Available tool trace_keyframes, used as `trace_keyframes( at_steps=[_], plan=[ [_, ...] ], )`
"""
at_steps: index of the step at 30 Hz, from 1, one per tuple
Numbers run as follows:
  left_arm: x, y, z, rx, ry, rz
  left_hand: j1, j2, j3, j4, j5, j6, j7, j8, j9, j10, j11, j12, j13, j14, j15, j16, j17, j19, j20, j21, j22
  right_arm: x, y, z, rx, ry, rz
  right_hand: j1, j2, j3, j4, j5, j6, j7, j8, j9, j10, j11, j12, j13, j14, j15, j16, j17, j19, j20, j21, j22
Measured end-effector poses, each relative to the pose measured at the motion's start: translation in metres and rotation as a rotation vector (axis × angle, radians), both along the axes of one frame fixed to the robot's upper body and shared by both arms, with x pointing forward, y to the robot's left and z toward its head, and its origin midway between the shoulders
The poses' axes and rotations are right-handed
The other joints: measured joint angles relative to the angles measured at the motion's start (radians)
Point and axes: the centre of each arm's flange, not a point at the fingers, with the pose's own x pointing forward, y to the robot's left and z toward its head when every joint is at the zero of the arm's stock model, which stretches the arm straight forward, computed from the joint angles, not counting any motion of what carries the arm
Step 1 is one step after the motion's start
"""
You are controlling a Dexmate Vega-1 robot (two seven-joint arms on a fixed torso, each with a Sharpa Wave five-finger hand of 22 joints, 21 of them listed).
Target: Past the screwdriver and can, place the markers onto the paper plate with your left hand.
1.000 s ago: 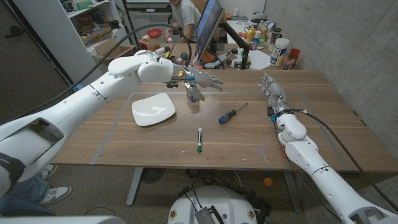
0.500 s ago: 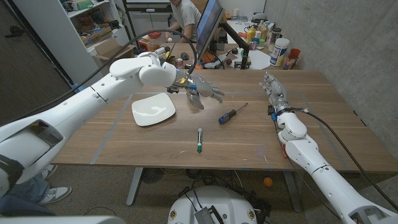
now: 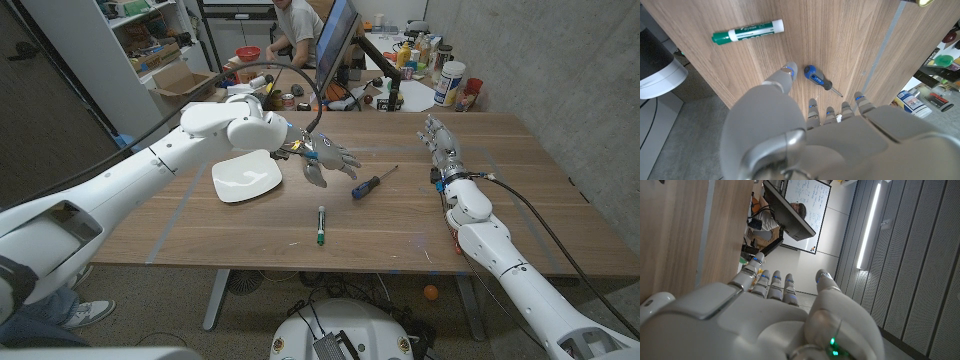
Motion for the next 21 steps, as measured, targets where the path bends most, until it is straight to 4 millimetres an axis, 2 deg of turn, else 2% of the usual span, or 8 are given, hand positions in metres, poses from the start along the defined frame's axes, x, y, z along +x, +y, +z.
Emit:
trace_keyframes(
  at_steps=[3,13,21],
  plan=[
    [0.0,-0.001,-0.004,0.016,-0.014,-0.007,0.0,0.0,0.0,0.0,0.0,0.0,0.0,0.0,0.0,0.0,0.01,0.0,0.0,0.0,0.0,0.0,0.0,0.0,0.0,0.0,0.0,0.0,-0.001,0.0,0.003,-0.002,-0.004,0.0,0.0,0.0,0.0,0.0,0.0,0.0,0.0,0.0,0.0,0.0,0.0,0.0,0.0,0.0,0.0,0.0,0.0,0.0,0.0,0.0],
    [-0.003,-0.007,-0.019,0.061,-0.07,-0.038,0.004,0.004,-0.004,-0.004,0.0,0.006,0.005,0.008,0.004,0.0,0.01,0.007,0.005,0.0,0.0,0.0,0.0,-0.012,0.002,0.0,0.0,0.0,-0.004,0.002,0.014,-0.009,-0.014,0.004,-0.004,0.0,0.0,0.0,0.0,0.0,0.0,0.0,0.0,0.0,0.0,0.0,0.0,0.0,0.0,0.0,0.0,0.0,0.0,0.0],
    [-0.006,-0.002,-0.03,0.067,-0.075,-0.032,0.008,0.008,-0.008,0.0,0.0,0.015,0.007,0.015,0.005,0.0,0.01,0.012,0.005,0.0,0.0,0.0,0.0,-0.012,0.002,0.0,0.0,-0.001,-0.005,0.004,0.013,-0.014,-0.017,0.004,-0.004,0.0,0.0,0.0,0.0,0.0,0.0,0.0,0.0,0.0,0.0,0.0,0.0,0.0,0.0,0.0,0.0,0.0,0.0,0.0]
  ],
)
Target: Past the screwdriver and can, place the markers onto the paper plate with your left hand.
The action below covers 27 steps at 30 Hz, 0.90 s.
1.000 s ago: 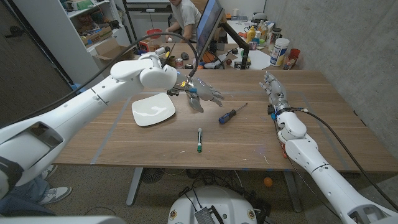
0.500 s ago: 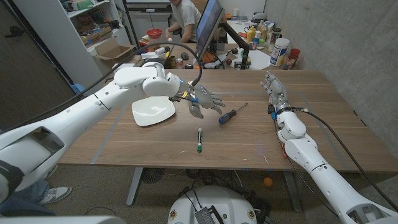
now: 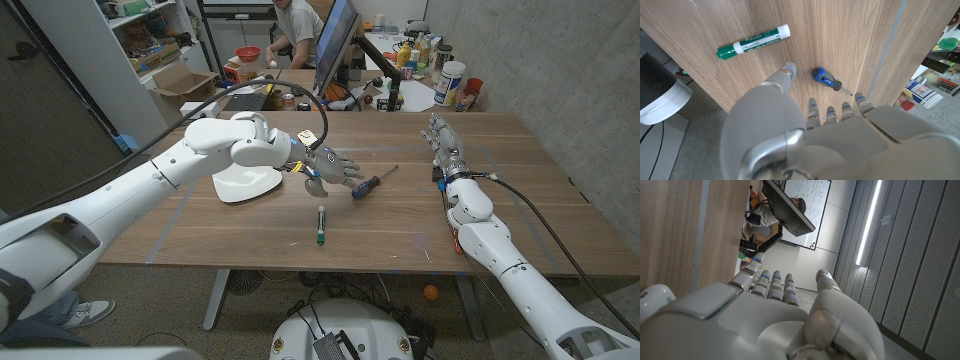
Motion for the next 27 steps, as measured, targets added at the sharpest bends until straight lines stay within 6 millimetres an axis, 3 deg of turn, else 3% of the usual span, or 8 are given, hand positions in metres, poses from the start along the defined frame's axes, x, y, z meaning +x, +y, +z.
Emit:
trace_keyframes(
  at_steps=[18,27],
  plan=[
    [-0.005,0.021,-0.04,-0.032,0.07,0.088,0.005,0.005,-0.007,0.001,0.0,0.007,0.007,0.0,0.0,-0.004,0.004,0.0,0.0,-0.005,0.005,0.0,0.0,-0.011,0.0,0.0,0.0,-0.002,0.003,-0.003,-0.015,0.023,-0.004,0.0,0.0,0.0,0.0,0.0,0.0,0.0,0.0,0.0,0.0,0.0,0.0,0.0,0.0,0.0,0.0,0.0,0.0,0.0,0.0,0.001],
    [-0.008,0.027,-0.051,-0.023,0.068,0.114,0.005,0.005,-0.011,0.005,0.0,0.007,0.007,0.0,0.0,-0.004,0.004,0.0,0.0,-0.005,0.005,0.0,0.0,-0.011,0.0,0.0,0.0,-0.004,0.008,-0.004,-0.018,0.025,0.002,0.0,0.0,-0.004,-0.004,0.0,0.0,0.0,0.0,0.0,0.0,0.0,0.0,0.0,0.0,0.0,0.0,0.0,0.0,0.0,0.0,0.002]
  ],
)
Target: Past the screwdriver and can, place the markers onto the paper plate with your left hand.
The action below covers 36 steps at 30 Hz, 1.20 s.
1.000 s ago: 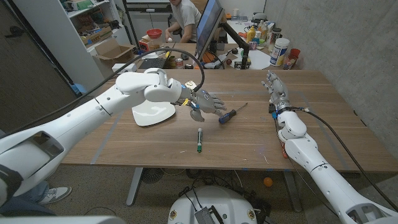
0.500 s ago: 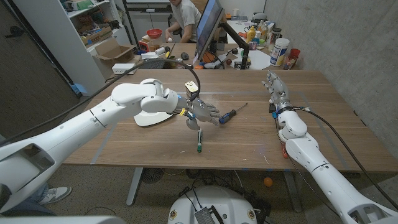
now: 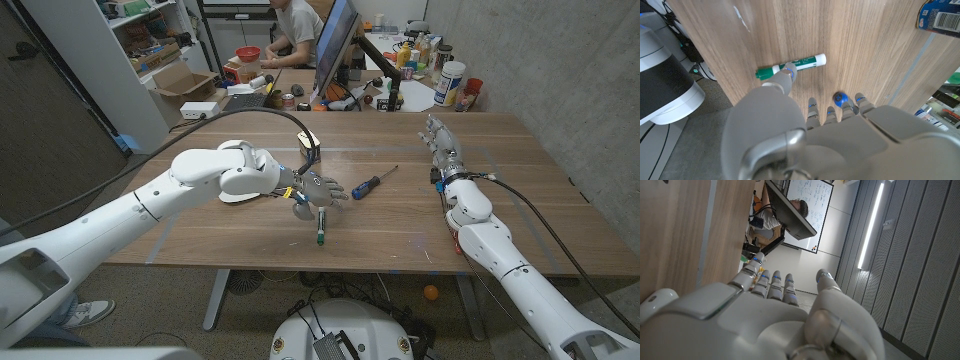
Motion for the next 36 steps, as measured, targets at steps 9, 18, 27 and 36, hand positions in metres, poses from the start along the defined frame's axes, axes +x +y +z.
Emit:
trace_keyframes(
  at_steps=[9,18,27,36],
  plan=[
    [-0.002,0.003,-0.008,0.023,-0.013,0.013,0.004,0.004,0.0,0.0,0.0,0.0,0.0,0.0,0.0,0.0,0.0,0.005,0.0,0.0,0.0,0.004,0.0,0.0,0.0,0.0,0.0,-0.004,0.003,-0.004,0.01,0.003,-0.001,0.0,0.0,0.0,0.0,0.0,0.0,0.0,0.0,0.0,0.004,0.004,0.0,0.0,0.0,0.0,0.0,0.002,0.0,0.0,0.0,0.0],
    [-0.004,0.004,-0.015,0.047,-0.051,0.001,0.004,0.004,-0.004,-0.004,0.0,0.0,0.0,0.0,0.0,0.0,0.0,0.007,0.0,0.0,0.0,0.004,0.0,-0.004,-0.004,0.0,0.0,-0.006,0.003,-0.006,0.02,0.003,-0.006,0.0,0.0,-0.003,0.003,0.0,0.0,0.0,0.0,0.0,0.004,0.004,0.0,0.0,0.0,0.0,0.0,0.002,0.0,0.0,0.0,0.0],
    [-0.005,0.006,-0.018,0.052,-0.08,-0.002,0.004,0.004,-0.008,0.0,0.0,0.0,0.0,0.006,0.005,0.0,0.0,0.011,0.0,0.0,0.0,0.007,0.0,-0.004,-0.003,0.0,0.0,-0.007,0.003,-0.006,0.024,0.002,-0.008,0.0,0.0,-0.003,0.003,0.0,0.0,0.0,0.0,0.0,0.004,0.004,0.0,0.0,0.0,0.0,0.0,0.002,0.0,0.0,0.0,0.0],
    [-0.006,0.01,-0.021,0.018,-0.108,0.008,0.004,0.004,-0.013,0.004,0.0,0.005,0.005,0.01,0.005,0.0,0.0,0.011,0.0,0.0,0.0,0.008,0.0,-0.009,0.002,0.0,0.0,-0.008,0.003,-0.004,0.023,-0.003,-0.007,0.0,0.0,-0.003,0.003,0.0,0.0,0.0,0.0,0.0,0.004,0.004,0.0,0.0,0.0,0.0,0.0,0.002,-0.007,0.007,0.0,0.0]
  ],
)
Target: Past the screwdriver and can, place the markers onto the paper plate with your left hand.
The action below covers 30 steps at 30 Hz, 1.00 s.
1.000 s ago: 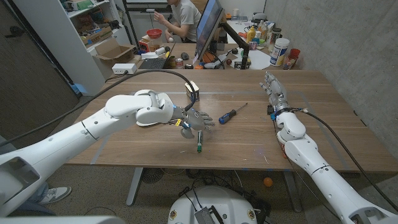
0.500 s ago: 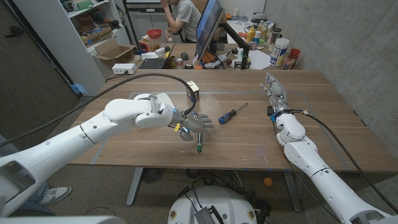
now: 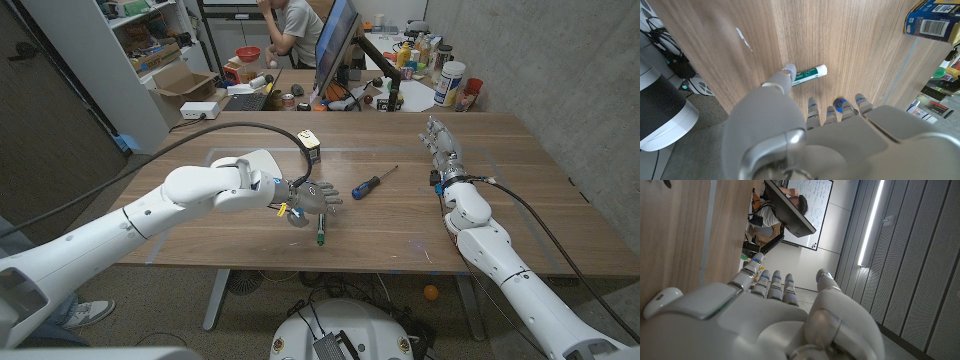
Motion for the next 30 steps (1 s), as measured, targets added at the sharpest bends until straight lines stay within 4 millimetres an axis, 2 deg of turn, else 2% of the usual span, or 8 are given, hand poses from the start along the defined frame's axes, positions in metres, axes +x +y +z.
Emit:
trace_keyframes(
  at_steps=[7,19,30],
  plan=[
    [0.0,0.003,-0.001,-0.045,-0.017,0.004,0.004,0.004,-0.008,0.001,0.0,0.016,-0.005,0.0,0.0,0.004,0.003,0.007,0.0,0.0,0.0,0.0,0.0,0.0,0.0,0.0,0.0,-0.001,0.0,0.002,-0.004,-0.003,0.001,0.0,0.0,0.0,0.0,0.0,0.0,0.0,0.0,0.0,0.0,0.0,0.0,0.0,0.0,0.0,0.0,0.0,0.0,0.0,0.0,0.0],
    [0.001,0.002,-0.002,-0.114,-0.012,-0.003,0.004,0.004,-0.015,-0.001,0.0,0.041,-0.016,0.015,0.0,0.026,-0.011,0.015,0.0,0.016,-0.009,0.008,0.0,0.0,0.0,0.0,0.0,-0.002,0.001,0.0,-0.009,0.001,0.004,0.0,0.0,0.0,0.0,0.0,0.0,0.0,0.0,0.0,0.0,0.0,0.0,0.0,-0.006,0.006,0.0,0.0,0.0,0.0,0.0,0.0],
    [0.01,-0.004,-0.012,-0.146,0.038,0.015,-0.001,0.009,-0.02,0.003,0.0,0.041,-0.016,0.014,0.0,0.026,-0.011,0.015,0.0,0.02,-0.012,0.008,0.0,0.0,0.0,0.0,0.0,-0.003,-0.001,-0.003,-0.01,0.009,0.0,0.0,0.0,-0.004,-0.004,0.0,0.0,0.0,0.0,0.0,0.0,0.0,0.0,0.0,-0.006,0.006,0.0,0.0,0.0,0.0,0.0,0.0]
  ],
)
